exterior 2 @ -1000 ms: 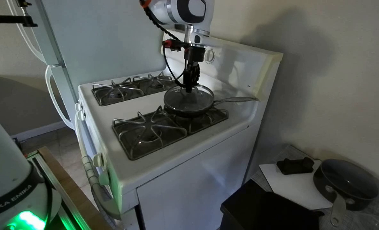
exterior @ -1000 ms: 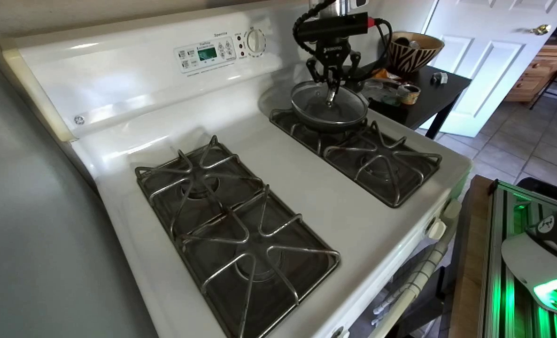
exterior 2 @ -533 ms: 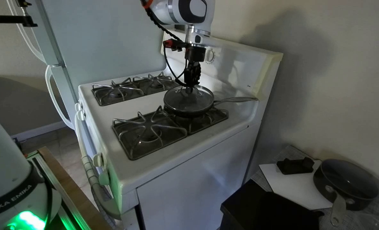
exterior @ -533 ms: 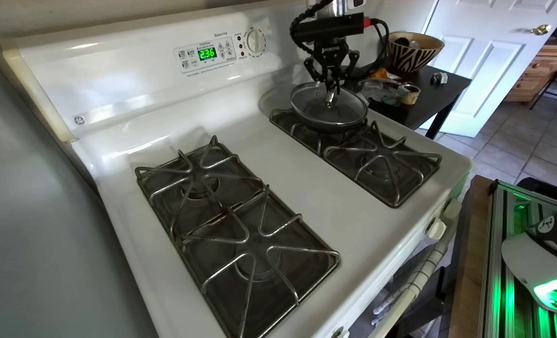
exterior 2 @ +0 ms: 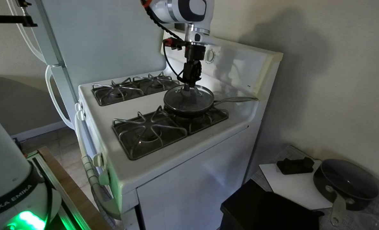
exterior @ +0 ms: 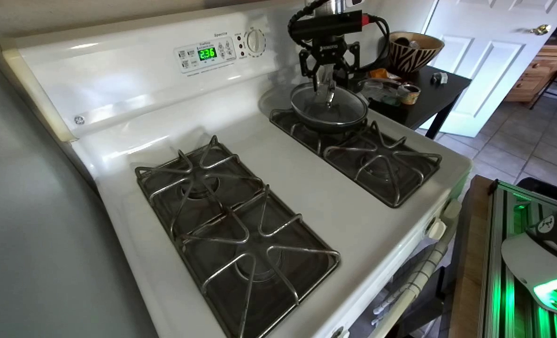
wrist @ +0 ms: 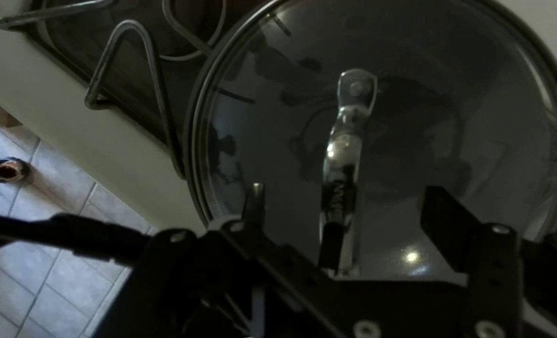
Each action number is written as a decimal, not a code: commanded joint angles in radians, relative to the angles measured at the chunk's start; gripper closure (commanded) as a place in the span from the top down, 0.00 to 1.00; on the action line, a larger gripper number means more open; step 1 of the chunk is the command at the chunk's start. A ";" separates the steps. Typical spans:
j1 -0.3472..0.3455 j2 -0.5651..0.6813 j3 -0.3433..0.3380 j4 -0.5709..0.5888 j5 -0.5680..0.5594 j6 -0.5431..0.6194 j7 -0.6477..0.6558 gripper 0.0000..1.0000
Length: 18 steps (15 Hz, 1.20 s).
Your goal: Lift the lid and use it to cover the pan
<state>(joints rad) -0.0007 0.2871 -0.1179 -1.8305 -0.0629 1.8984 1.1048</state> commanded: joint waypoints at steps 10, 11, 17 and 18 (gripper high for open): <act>0.000 -0.247 0.043 -0.069 -0.104 0.040 -0.373 1.00; -0.003 -0.266 0.047 -0.074 -0.095 0.046 -0.425 1.00; -0.009 -0.359 0.061 -0.114 -0.054 0.064 -0.737 1.00; -0.009 -0.371 0.062 -0.119 -0.053 0.062 -0.774 1.00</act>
<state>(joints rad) 0.0048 -0.0215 -0.0698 -1.8818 -0.1400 1.9249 0.4511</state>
